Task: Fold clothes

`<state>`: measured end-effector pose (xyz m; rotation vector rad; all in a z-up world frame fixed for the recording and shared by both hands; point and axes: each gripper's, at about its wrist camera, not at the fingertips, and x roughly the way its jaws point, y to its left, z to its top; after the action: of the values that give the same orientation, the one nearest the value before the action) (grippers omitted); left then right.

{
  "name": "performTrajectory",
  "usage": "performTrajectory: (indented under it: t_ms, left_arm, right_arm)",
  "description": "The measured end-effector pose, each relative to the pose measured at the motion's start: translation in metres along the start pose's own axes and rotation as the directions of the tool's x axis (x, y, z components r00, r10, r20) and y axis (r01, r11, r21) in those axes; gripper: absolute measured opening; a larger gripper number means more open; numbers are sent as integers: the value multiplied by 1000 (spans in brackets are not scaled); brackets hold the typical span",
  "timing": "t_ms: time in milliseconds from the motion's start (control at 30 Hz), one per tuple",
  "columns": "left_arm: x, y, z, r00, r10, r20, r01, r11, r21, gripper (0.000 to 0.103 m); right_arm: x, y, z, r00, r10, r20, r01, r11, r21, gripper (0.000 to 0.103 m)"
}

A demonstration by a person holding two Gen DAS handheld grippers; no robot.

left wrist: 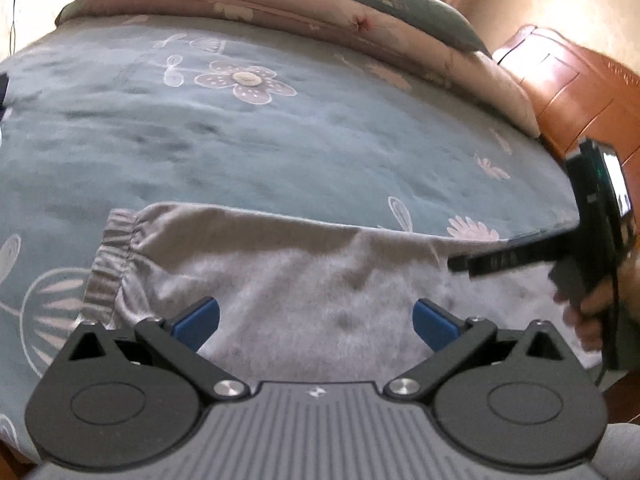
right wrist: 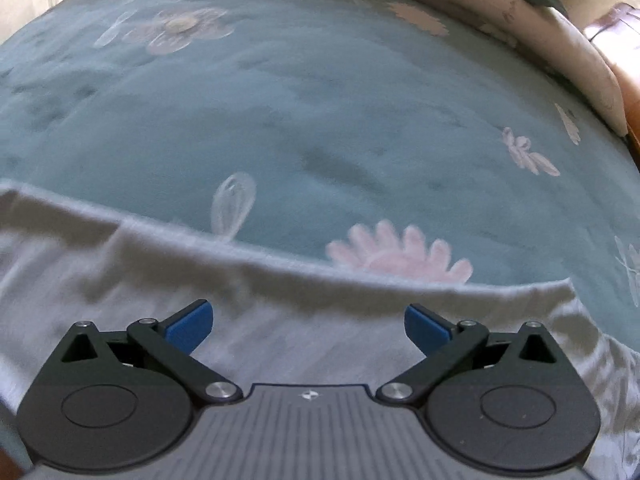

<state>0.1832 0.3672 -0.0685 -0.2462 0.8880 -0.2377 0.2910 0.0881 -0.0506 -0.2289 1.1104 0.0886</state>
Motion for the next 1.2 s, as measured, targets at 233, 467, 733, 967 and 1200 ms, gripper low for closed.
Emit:
performTrajectory:
  t_ms: [233,467,733,967,1200]
  left_arm:
    - [-8,1,-23,1000,27,4,-26,999,-21,102]
    - [2,-48,-22,998,62,24,-62,998,-9,102]
    - [61,-144,5,1000,-11,-12,10,997,-83,102]
    - [96,-187,12,1000,-10,-27,8,995,-100,102]
    - [110,-208,6,996,-80,-47,83,995,63,102]
  right_arm:
    - [2,24,-24,999,48,-17,-49,998,-48,103]
    - [-4,2,-44,980,194,50,-187,975,-121,103]
    - [-25,-108,-69,941,324,93,-322,946,-41,103]
    - [-16,-153,-98,919,358,165,-362,932,-5,103]
    - [-1,-169,-113,916,321,239,-320,946,-43,103]
